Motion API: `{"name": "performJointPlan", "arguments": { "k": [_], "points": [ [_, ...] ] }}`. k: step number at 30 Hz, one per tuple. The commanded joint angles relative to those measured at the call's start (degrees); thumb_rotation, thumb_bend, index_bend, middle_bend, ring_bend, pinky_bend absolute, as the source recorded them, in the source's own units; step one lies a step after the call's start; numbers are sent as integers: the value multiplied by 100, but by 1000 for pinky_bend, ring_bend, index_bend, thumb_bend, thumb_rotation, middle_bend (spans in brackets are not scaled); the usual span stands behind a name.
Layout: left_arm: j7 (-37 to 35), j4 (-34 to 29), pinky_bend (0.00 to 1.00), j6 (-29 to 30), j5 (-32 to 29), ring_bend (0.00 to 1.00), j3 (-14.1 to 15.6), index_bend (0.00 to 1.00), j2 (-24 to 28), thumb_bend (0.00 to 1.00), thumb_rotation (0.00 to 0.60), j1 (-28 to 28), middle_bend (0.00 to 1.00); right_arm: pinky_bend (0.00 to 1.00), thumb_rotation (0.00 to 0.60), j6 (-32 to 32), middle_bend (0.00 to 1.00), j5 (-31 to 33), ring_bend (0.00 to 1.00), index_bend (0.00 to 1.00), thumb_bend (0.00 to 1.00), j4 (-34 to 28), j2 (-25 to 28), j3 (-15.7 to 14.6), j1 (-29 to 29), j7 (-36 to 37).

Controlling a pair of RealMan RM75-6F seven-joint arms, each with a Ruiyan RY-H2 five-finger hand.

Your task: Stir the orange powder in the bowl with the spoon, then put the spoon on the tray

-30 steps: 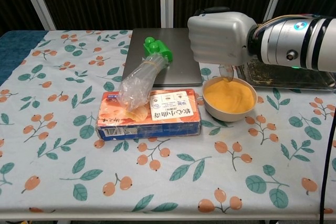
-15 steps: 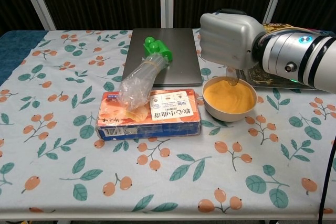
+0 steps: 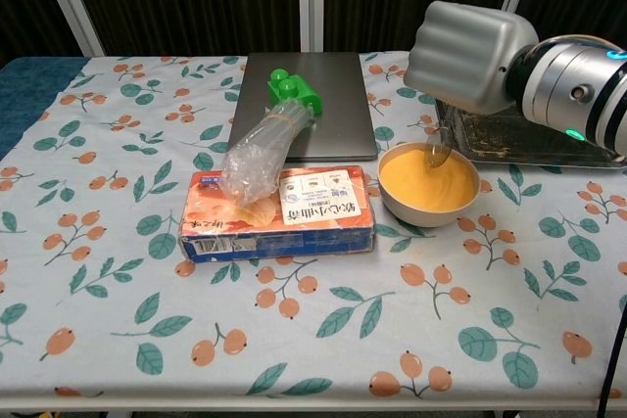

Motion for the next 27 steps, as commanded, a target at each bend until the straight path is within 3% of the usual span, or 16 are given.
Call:
{"name": "performJointPlan", "arguments": {
  "k": [1, 7, 15, 27],
  "points": [
    [72, -75, 117, 10, 18, 77, -4, 204, 38, 124, 600, -14, 120, 808, 600, -34, 986, 258, 930, 1000, 508, 97, 172, 390, -250, 993],
    [212, -225, 117, -28, 16, 77, -2, 204, 97, 123, 600, -47, 120, 809, 600, -258, 985, 922, 930, 1000, 508, 109, 336, 828, -466, 2144],
    [332, -348, 118, -61, 14, 77, -9, 204, 142, 124, 600, -89, 120, 811, 600, -536, 986, 1609, 929, 1000, 507, 584, 445, 1134, -707, 3228],
    [526, -530, 117, -124, -27, 77, 22, 204, 186, 124, 600, -111, 120, 811, 600, -1399, 984, 2095, 928, 986, 482, 2389, -227, 1133, -833, 4229]
  ]
}}
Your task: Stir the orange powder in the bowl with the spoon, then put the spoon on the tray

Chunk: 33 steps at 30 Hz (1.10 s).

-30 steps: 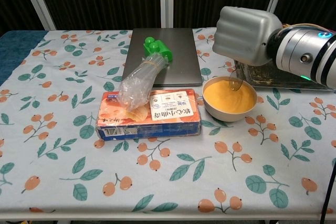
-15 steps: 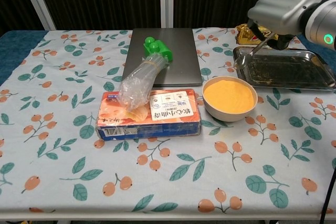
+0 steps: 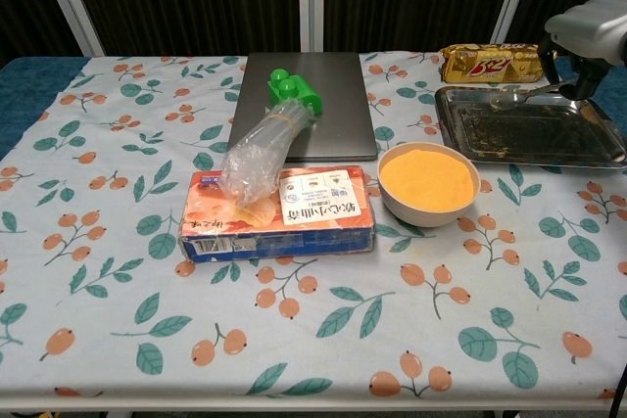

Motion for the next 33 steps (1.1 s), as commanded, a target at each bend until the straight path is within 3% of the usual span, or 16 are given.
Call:
{"name": "performJointPlan", "arguments": {
  "k": [1, 10, 13, 18, 22, 26, 30, 33],
  "points": [
    [32, -32, 117, -5, -23, 77, 3, 204, 16, 124, 600, 5, 120, 811, 600, -376, 983, 150, 928, 976, 466, 711, -409, -14, -25, 313],
    [70, -79, 117, -9, -39, 77, 11, 204, 35, 124, 600, 5, 120, 811, 600, -624, 973, 307, 926, 793, 254, 1548, -942, 34, 5, 442],
    [65, -73, 117, -9, -38, 77, 17, 204, 28, 123, 600, 7, 120, 811, 600, -665, 970, 360, 925, 760, 194, 1656, -1015, 51, 3, 431],
    [34, -56, 117, 7, -34, 77, 14, 204, 35, 123, 600, 9, 120, 811, 600, -613, 959, 364, 923, 615, 90, 1539, -929, 117, -54, 504],
    [-5, -34, 117, 33, -28, 77, 2, 204, 48, 124, 600, 12, 120, 811, 600, -311, 954, 134, 923, 578, 79, 918, -470, 229, -199, 767],
    [-29, -12, 117, 35, -37, 77, -20, 204, 57, 124, 600, 0, 120, 811, 600, 291, 924, -374, 891, 567, 115, -420, 425, 241, -575, 1129],
    [-40, 4, 117, 30, -52, 77, -42, 204, 58, 123, 600, -15, 120, 793, 600, 1025, 786, -1007, 745, 555, 199, -1655, 1270, 77, -1157, 1575],
    [-23, -4, 117, 9, -46, 77, -59, 204, 72, 123, 600, -46, 120, 687, 600, 1539, 633, -1538, 580, 510, 224, -2318, 1800, -107, -1727, 2198]
  ]
}}
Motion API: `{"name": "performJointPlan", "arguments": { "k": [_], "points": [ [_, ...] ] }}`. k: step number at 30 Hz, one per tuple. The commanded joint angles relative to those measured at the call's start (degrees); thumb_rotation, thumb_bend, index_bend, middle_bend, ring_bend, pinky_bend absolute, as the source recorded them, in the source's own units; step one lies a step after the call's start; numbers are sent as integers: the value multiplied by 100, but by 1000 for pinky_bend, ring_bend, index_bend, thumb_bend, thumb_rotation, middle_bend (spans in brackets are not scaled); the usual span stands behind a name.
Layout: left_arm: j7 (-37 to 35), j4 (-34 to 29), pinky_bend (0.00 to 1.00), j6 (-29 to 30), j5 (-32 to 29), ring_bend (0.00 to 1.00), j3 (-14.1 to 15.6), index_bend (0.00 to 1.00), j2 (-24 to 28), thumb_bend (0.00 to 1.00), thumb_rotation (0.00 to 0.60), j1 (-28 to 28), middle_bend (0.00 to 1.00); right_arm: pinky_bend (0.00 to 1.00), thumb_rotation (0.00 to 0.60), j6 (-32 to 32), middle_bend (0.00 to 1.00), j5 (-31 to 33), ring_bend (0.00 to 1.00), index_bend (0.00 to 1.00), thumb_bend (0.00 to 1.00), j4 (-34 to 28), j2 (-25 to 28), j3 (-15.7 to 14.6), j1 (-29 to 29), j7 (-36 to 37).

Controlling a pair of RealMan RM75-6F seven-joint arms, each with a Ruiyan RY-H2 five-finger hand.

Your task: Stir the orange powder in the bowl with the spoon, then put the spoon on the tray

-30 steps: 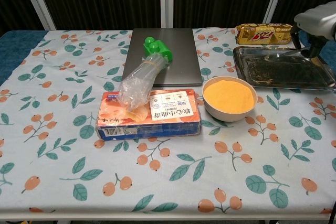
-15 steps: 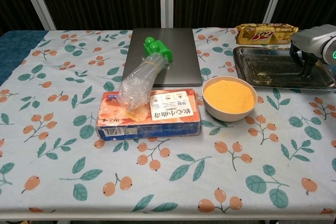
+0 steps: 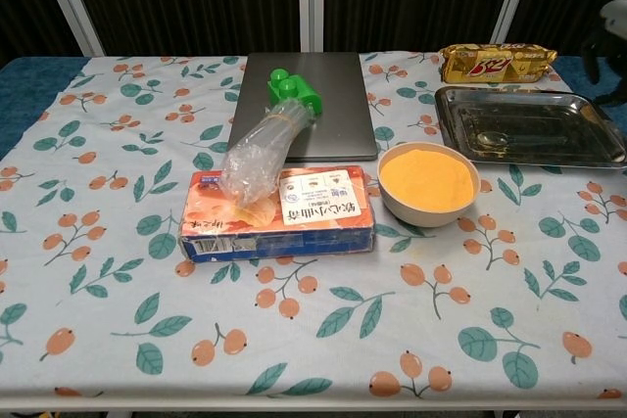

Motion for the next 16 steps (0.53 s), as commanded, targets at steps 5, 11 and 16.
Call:
{"name": "performJointPlan", "arguments": {
  "k": [5, 11, 16],
  "points": [
    [70, -60, 117, -13, 26, 77, -49, 204, 33, 123, 600, -67, 120, 399, 600, 1426, 375, -2044, 278, 327, 238, -1702, 1582, -737, -1783, 2247],
    [201, -174, 117, -18, 91, 77, -81, 204, 61, 123, 600, -146, 120, 187, 600, 2122, 152, -3412, 32, 132, 240, -1548, 1719, -1311, -2627, 3462],
    [283, -230, 117, 7, 114, 77, -82, 204, 61, 123, 600, -161, 120, 180, 600, 2758, 143, -3884, 27, 126, 241, -1331, 1543, -1369, -3062, 3623]
  ]
}}
